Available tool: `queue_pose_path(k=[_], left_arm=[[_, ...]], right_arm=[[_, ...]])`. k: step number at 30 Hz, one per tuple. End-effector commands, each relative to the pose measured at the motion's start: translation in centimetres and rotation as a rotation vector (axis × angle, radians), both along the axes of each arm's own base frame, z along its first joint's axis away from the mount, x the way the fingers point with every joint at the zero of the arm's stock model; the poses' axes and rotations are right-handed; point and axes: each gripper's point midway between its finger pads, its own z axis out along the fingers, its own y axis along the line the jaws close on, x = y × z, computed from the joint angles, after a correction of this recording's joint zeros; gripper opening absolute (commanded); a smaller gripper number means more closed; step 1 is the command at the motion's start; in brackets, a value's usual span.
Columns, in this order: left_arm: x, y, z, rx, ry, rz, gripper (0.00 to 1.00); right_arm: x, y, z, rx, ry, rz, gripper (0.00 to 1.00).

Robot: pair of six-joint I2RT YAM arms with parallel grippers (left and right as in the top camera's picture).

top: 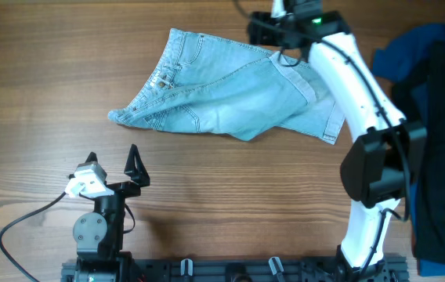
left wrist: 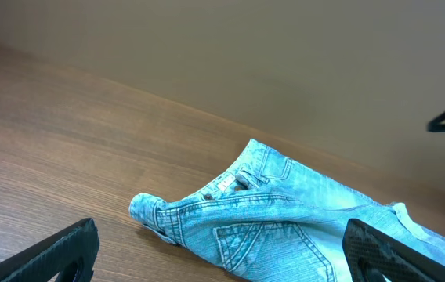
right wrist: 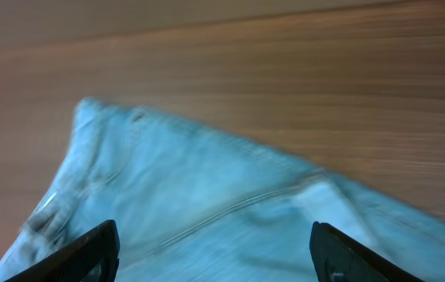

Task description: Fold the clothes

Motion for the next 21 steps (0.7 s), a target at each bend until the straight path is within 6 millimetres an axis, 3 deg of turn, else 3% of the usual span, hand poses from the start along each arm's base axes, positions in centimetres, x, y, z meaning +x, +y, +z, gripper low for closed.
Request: queue_pose_path(k=[1,2,5,8,12,21], left_arm=[[0.0,0.1,-0.1,-0.014,0.001,0.010,1.00],[0.0,0.1,-0.1,-0.014,0.001,0.010,1.00],[0.0,0.1,-0.1,-0.014,0.001,0.010,1.00],[0.0,0.1,-0.1,-0.014,0.001,0.010,1.00],[0.0,0.1,-0.1,-0.014,0.001,0.010,1.00],[0.0,0.1,-0.1,-0.014,0.001,0.010,1.00]], right_arm=[[1.7,-2.3,-2.3,-0.023,0.018,-0.096,0.78],[2.3,-3.5,-4.3,-0.088,0.027,-0.138,0.78],[3.0,-4.4,-7.3,-0.204,0.036,-0.093,0.79],[3.3,-5.1,-10.7,-0.242,0.076,-0.047,0.63],[3.4,-6.2,-14.0,-0.246,0.125,-0.040,0.63],[4.0,-3.8,-14.6,-0.110,0.107,0.066,0.67]])
